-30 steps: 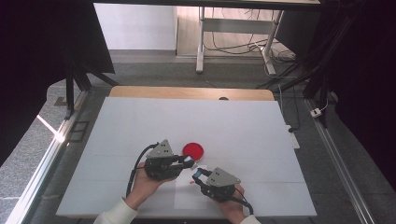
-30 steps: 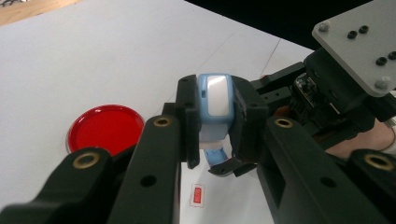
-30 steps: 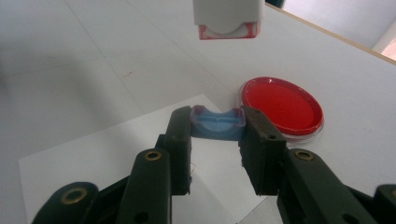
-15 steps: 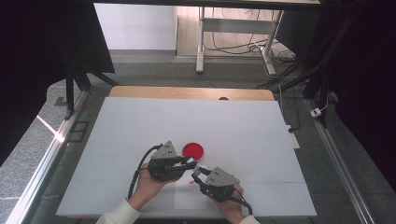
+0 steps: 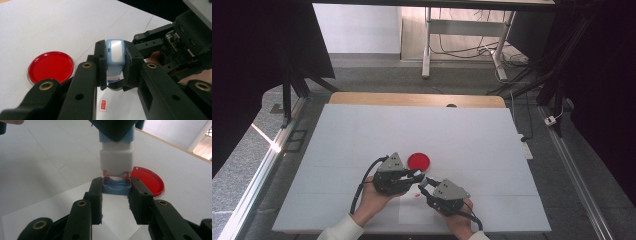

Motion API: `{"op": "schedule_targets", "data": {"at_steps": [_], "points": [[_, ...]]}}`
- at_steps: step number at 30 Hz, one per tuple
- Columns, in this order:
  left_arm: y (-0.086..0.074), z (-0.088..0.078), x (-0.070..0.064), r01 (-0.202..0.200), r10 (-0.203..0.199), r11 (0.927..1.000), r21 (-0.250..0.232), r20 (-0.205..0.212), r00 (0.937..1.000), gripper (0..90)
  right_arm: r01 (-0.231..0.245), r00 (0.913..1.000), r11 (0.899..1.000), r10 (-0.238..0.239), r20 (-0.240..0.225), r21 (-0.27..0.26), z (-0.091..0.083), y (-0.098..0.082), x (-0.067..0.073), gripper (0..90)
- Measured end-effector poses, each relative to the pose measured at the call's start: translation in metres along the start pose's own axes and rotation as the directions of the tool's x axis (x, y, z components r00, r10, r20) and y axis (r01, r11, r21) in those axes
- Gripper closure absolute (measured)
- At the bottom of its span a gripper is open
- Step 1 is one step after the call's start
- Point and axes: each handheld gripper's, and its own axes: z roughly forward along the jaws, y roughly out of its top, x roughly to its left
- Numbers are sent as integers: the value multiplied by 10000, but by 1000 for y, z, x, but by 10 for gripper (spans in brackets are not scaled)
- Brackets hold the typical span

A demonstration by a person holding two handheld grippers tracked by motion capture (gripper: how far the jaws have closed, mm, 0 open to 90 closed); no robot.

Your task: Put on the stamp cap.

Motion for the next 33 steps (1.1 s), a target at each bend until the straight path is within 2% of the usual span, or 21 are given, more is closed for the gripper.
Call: {"op": "schedule_targets", "data": {"at_steps": [9, 33], "points": [[-1, 3, -2, 100, -101, 9999, -89, -86, 9999, 751, 24, 9996, 9999, -20, 268, -155, -1, 0, 1, 647], [-1, 6, -3, 180, -181, 9998, -112, -117, 9998, 751, 6, 9990, 9998, 4, 444, -222, -2, -1, 1, 647]]}}
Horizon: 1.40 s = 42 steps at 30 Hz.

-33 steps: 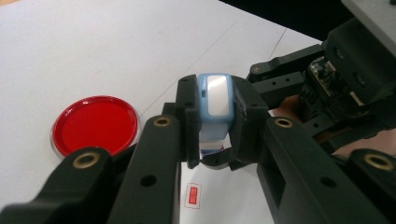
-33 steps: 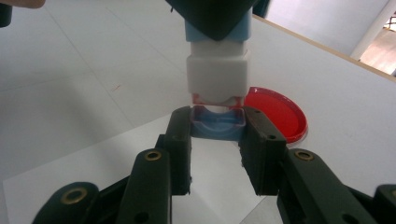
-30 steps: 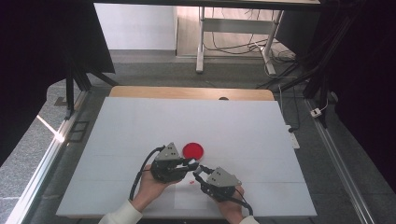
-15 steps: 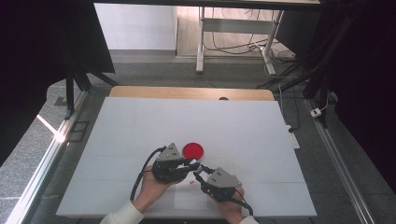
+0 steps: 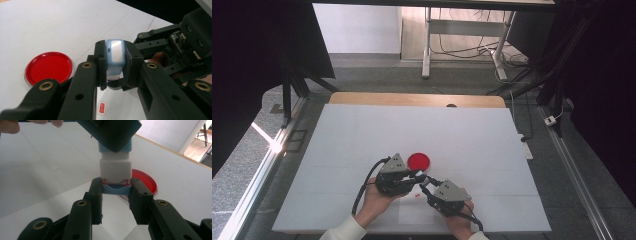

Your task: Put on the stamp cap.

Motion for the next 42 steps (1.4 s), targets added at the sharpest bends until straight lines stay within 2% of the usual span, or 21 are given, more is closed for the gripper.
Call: {"op": "schedule_targets", "data": {"at_steps": [16, 20, 32, 42], "points": [[-1, 0, 2, 248, -248, 9997, -41, 162, 9996, 753, 181, 9996, 9998, -180, 214, -20, -1, -1, 1, 649], [-1, 1, 3, 395, -391, 9992, -105, 308, 9988, 754, 176, 9996, 9998, -175, 232, -46, -1, -1, 1, 649], [-2, 1, 2, 502, -500, 9987, -111, 219, 9985, 755, 267, 9987, 9996, -262, 428, -103, -2, 0, 1, 650], [-1, 1, -1, 563, -563, 9984, -36, 18, 9984, 756, 596, 9961, 9982, -592, 651, -41, -2, -1, 4, 650]]}}
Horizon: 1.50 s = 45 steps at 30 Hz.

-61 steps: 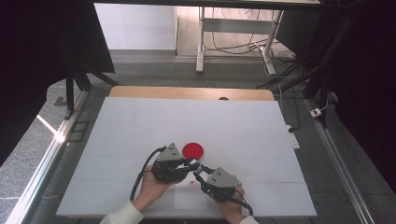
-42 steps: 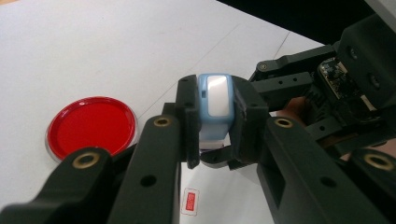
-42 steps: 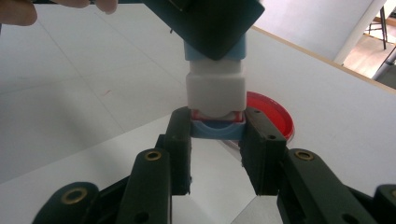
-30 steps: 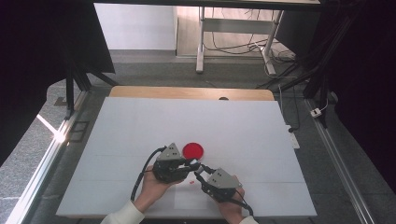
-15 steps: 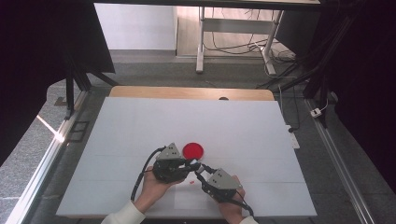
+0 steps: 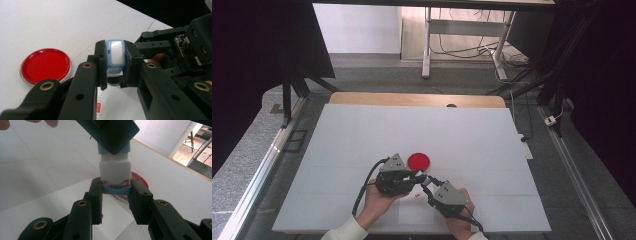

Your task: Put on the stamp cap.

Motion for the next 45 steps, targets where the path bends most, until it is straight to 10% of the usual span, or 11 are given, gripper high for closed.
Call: {"op": "schedule_targets", "data": {"at_steps": [45], "points": [[-9, 9, 10, 887, -917, 9951, 442, 705, 9933, 760, 839, 9963, 9955, -830, -213, 447, 0, 2, 3, 653]]}}
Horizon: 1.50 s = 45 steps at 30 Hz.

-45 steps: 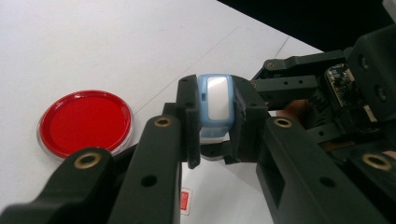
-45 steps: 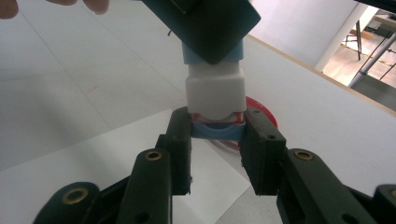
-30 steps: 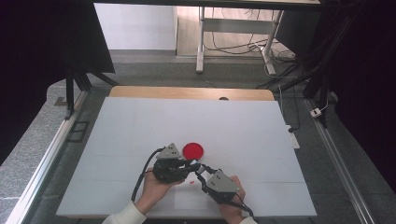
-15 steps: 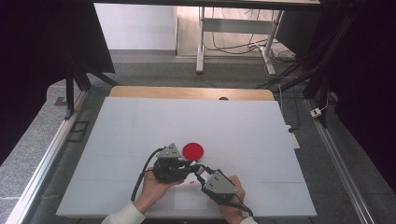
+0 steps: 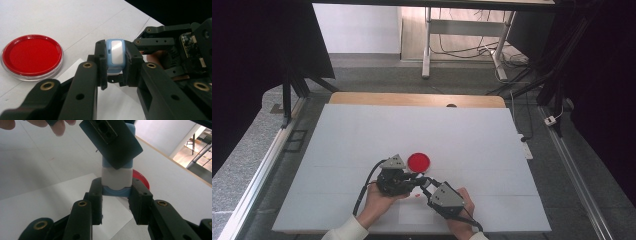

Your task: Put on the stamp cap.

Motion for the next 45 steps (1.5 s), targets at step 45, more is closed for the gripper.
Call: {"op": "schedule_targets", "data": {"at_steps": [45], "points": [[-2, 1, -1, -235, 224, 9991, -357, -319, 9992, 756, -334, 9984, 9990, 347, -447, 293, 4, -4, -8, 599]]}}
